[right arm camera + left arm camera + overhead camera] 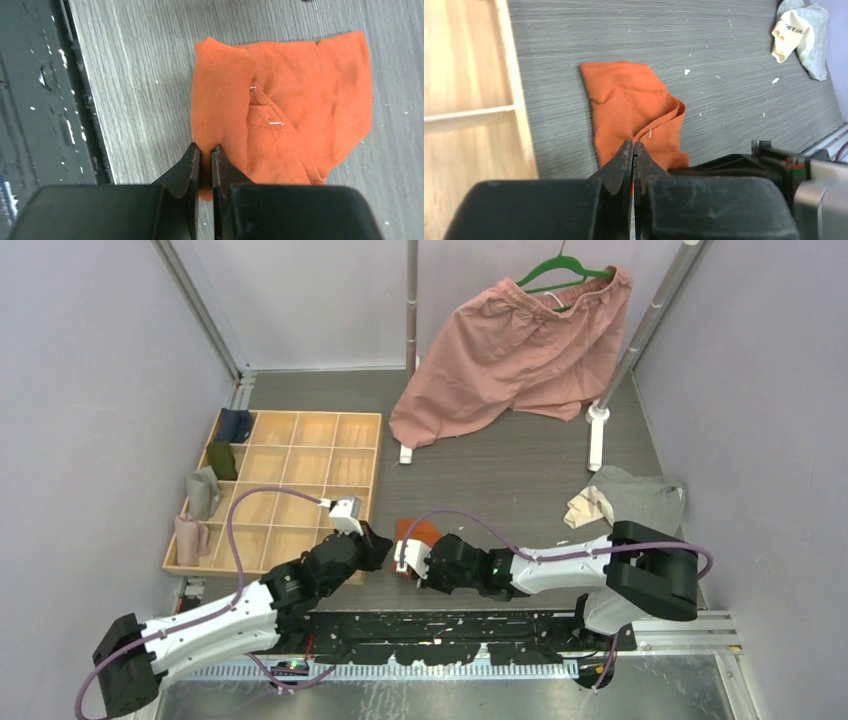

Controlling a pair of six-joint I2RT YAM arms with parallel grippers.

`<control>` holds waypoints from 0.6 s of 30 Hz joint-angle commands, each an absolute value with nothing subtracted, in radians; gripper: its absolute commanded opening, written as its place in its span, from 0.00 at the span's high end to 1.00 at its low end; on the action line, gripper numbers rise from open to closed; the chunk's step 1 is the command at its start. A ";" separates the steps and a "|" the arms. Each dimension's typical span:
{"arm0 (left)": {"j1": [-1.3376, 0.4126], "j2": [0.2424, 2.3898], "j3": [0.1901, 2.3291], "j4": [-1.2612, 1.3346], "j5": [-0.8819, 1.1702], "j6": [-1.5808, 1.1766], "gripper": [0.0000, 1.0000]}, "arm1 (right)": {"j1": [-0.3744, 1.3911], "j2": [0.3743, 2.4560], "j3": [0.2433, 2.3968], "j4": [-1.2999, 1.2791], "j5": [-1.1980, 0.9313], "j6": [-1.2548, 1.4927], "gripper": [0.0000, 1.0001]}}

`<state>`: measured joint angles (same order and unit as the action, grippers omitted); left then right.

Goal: Roll the underwear
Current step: Roll the underwear to the center of the board.

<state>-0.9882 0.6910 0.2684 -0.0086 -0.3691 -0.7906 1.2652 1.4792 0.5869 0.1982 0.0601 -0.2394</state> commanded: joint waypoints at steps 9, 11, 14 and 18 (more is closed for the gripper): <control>-0.986 0.542 0.225 -0.134 -0.412 -0.797 0.99 | 1.079 1.587 0.672 0.084 -0.400 0.104 0.95; -0.986 0.551 0.220 -0.113 -0.389 -0.785 0.99 | 1.043 1.617 0.702 0.051 -0.458 0.148 0.94; -0.986 0.575 0.211 -0.061 -0.349 -0.764 0.99 | 0.984 1.687 0.785 -0.081 -0.563 0.187 0.93; -0.986 0.635 0.210 -0.005 -0.309 -0.744 0.99 | 0.945 1.727 0.791 -0.060 -0.633 0.246 0.94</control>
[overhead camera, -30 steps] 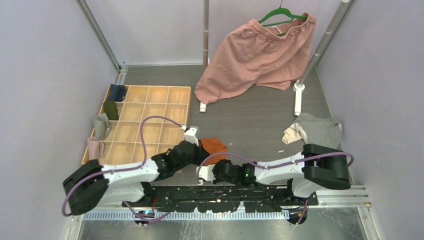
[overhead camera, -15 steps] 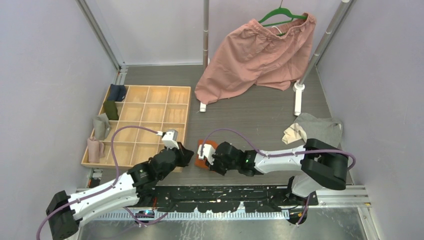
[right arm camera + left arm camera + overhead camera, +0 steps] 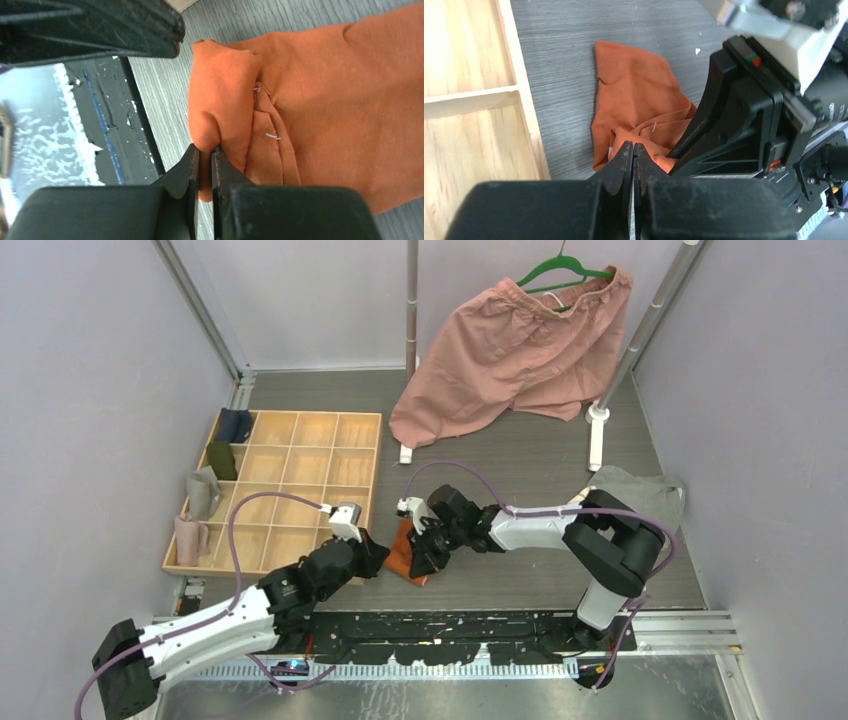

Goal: Roll the underwear
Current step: Roll the underwear to the center of the board.

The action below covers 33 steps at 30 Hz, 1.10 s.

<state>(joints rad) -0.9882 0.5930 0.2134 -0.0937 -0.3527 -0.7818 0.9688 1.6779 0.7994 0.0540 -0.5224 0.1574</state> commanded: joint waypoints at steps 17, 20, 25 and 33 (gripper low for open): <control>-0.986 0.876 0.267 0.182 -0.199 -0.684 0.99 | 0.830 1.768 0.738 0.108 -0.718 0.475 0.89; -0.986 0.933 0.282 0.221 -0.168 -0.673 0.99 | 0.818 1.775 0.739 0.094 -0.709 0.476 0.89; -0.986 1.023 0.301 0.281 -0.123 -0.669 0.99 | 0.809 1.790 0.739 0.086 -0.704 0.477 0.86; -0.986 1.064 0.306 0.281 -0.107 -0.673 0.99 | 0.803 1.795 0.740 0.075 -0.685 0.478 0.80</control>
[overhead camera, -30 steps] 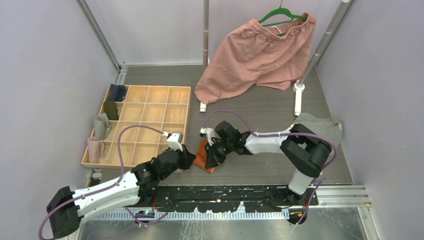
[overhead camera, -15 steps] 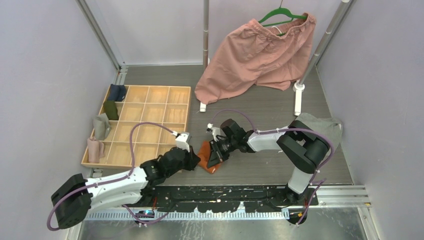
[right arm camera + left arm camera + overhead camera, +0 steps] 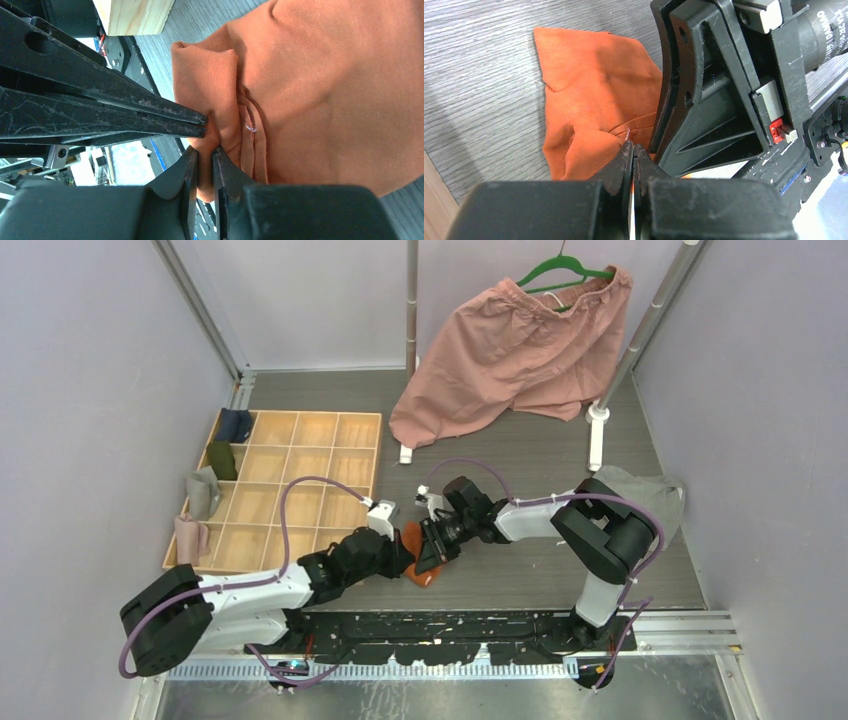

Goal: Roll the underwear
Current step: Roll the underwear to the center of the board.

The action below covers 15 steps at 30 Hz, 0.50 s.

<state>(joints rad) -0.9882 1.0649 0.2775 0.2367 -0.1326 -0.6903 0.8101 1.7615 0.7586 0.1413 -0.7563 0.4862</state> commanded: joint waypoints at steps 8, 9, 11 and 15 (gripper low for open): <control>-0.986 1.014 0.278 0.252 -0.106 -0.684 0.99 | 0.795 1.807 0.753 0.060 -0.656 0.493 0.80; -0.986 0.997 0.281 0.238 -0.108 -0.684 0.99 | 0.795 1.810 0.755 0.052 -0.652 0.489 0.80; -0.986 0.963 0.289 0.200 -0.115 -0.683 0.98 | 0.793 1.817 0.757 0.045 -0.652 0.487 0.79; -0.986 0.916 0.299 0.137 -0.141 -0.677 0.96 | 0.792 1.822 0.758 0.048 -0.657 0.491 0.80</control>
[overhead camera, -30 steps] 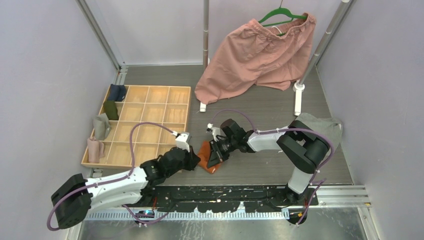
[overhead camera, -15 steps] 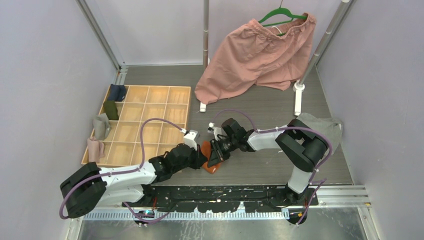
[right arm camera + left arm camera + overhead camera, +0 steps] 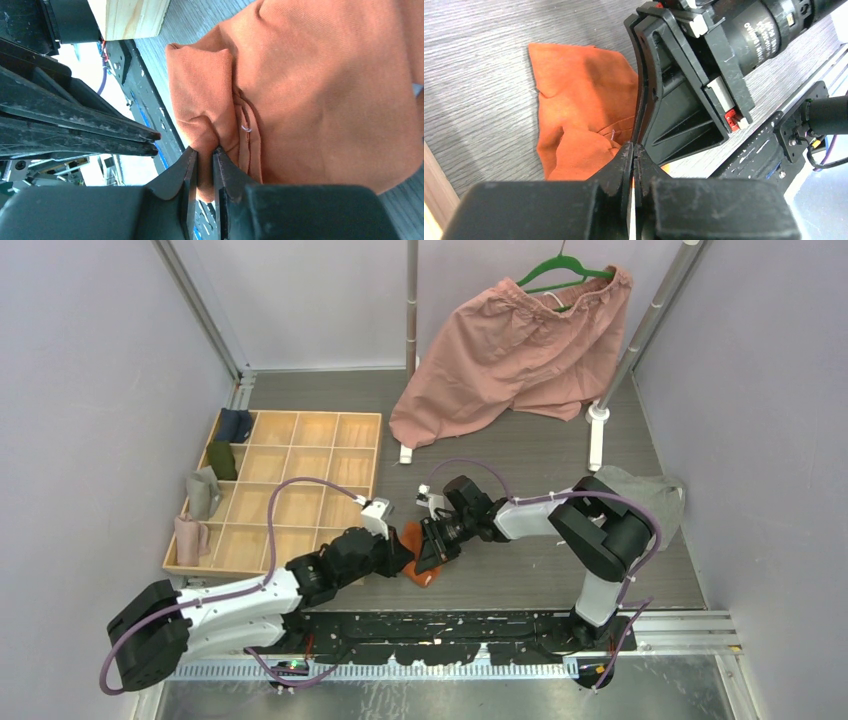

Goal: Roll the underwear
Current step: Roll the underwear to the center of the board.

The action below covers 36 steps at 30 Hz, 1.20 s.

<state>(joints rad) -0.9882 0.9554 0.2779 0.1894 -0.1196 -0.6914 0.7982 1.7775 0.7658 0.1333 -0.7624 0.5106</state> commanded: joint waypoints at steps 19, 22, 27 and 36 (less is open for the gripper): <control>-0.986 1.113 0.283 0.172 -0.114 -0.720 0.98 | 0.792 1.809 0.782 0.008 -0.638 0.478 0.68; -0.986 1.148 0.282 0.184 -0.110 -0.729 0.99 | 0.793 1.788 0.794 -0.030 -0.625 0.469 0.65; -0.987 1.167 0.275 0.194 -0.110 -0.738 0.99 | 0.793 1.728 0.818 -0.106 -0.588 0.438 0.60; -0.986 1.172 0.268 0.194 -0.120 -0.739 0.99 | 0.792 1.630 0.850 -0.254 -0.506 0.371 0.57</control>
